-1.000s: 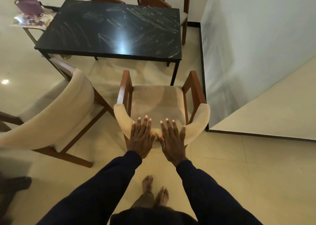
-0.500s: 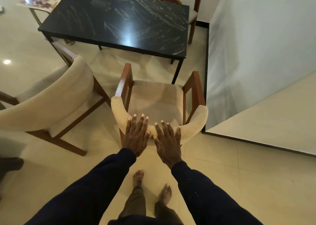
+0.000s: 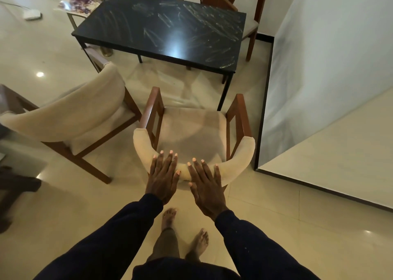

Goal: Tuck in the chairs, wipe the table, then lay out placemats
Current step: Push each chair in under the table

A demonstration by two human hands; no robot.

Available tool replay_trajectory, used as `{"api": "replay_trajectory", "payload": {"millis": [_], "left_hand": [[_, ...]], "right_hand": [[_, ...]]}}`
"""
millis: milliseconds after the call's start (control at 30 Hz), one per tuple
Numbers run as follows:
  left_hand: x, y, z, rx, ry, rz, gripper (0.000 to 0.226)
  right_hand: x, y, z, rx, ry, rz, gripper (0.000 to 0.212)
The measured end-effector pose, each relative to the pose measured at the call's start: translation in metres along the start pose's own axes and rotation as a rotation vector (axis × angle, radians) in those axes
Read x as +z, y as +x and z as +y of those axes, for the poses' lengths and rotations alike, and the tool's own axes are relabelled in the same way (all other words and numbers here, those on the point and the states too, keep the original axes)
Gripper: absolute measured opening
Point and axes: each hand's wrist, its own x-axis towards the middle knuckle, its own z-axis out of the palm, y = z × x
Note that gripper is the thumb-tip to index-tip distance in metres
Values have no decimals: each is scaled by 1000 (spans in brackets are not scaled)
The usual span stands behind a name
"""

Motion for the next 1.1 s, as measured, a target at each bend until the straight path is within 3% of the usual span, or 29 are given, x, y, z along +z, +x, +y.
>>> {"api": "replay_trajectory", "payload": {"millis": [100,300,600,1100], "left_hand": [[1,-9,5,-18,-9,-5,58],[1,-5,4,-25,-39,-25,61],[4,20,-3,-56,-74,-17,66],[-13,82,-94,75,-100,-47,65]], "right_hand": [[-4,-15,9,-36,1,4,63],[-9,6,13,95,23,-2,68],[-4,41,34,34,63,-18,68],[5,116,-5,68,61,-41,73]]}}
